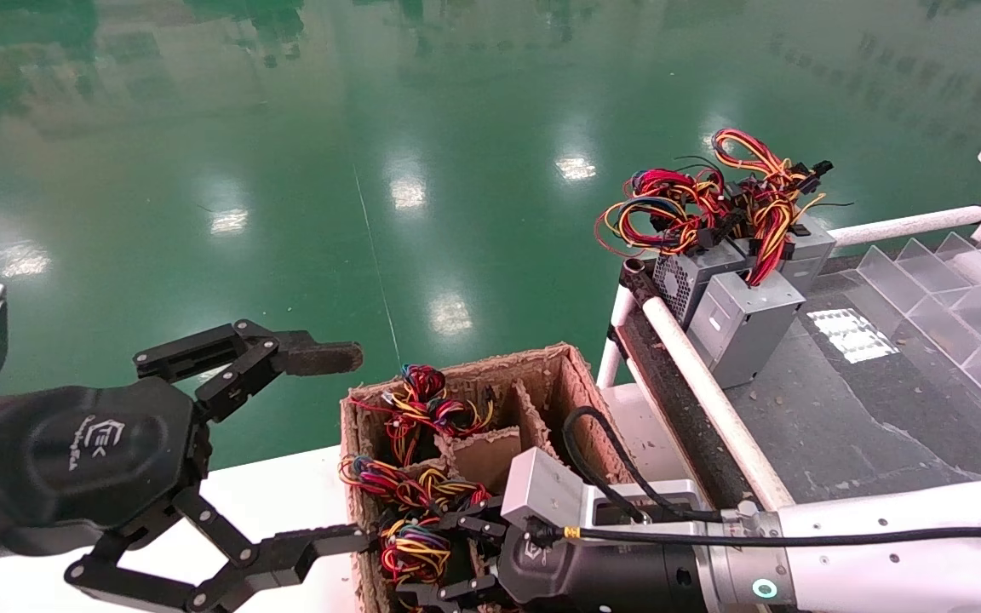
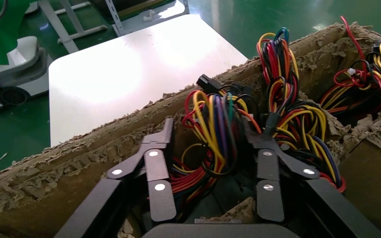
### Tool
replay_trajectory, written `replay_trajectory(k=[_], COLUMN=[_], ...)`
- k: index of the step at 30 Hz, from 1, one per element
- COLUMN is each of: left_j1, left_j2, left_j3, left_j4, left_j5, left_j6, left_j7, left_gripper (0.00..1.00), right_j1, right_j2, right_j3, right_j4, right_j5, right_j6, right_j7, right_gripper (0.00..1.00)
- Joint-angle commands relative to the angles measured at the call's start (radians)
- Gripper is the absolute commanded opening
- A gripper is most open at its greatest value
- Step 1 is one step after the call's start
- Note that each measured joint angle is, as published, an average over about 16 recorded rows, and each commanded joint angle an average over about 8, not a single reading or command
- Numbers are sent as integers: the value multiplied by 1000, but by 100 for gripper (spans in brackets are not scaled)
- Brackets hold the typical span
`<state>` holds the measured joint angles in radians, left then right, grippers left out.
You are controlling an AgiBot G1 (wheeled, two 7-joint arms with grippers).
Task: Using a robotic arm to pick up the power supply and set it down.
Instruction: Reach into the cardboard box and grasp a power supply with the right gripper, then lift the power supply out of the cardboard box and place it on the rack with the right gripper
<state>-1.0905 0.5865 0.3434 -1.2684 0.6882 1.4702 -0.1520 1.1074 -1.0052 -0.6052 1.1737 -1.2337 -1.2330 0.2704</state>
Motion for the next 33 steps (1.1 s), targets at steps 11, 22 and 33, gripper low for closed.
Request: replay_trajectory(k=[11,22,33], left_j1=[0,0,0], left_j2=[0,0,0], left_j3=[0,0,1], left_j4=[0,0,0], left_j5=[0,0,0], left_j6=[0,0,0], left_j7=[0,0,0], left_gripper=[100,100,100], right_j1=[-7,-21,-38], right_j2=[-1,22,107], right_j3=[8,44,152], right_j4=[-25,-33,-3], right_j5=[16,85,258], right_j6=[-5,-23,-53], right_j7=[-19,-28,-9], right_gripper=[0,0,0])
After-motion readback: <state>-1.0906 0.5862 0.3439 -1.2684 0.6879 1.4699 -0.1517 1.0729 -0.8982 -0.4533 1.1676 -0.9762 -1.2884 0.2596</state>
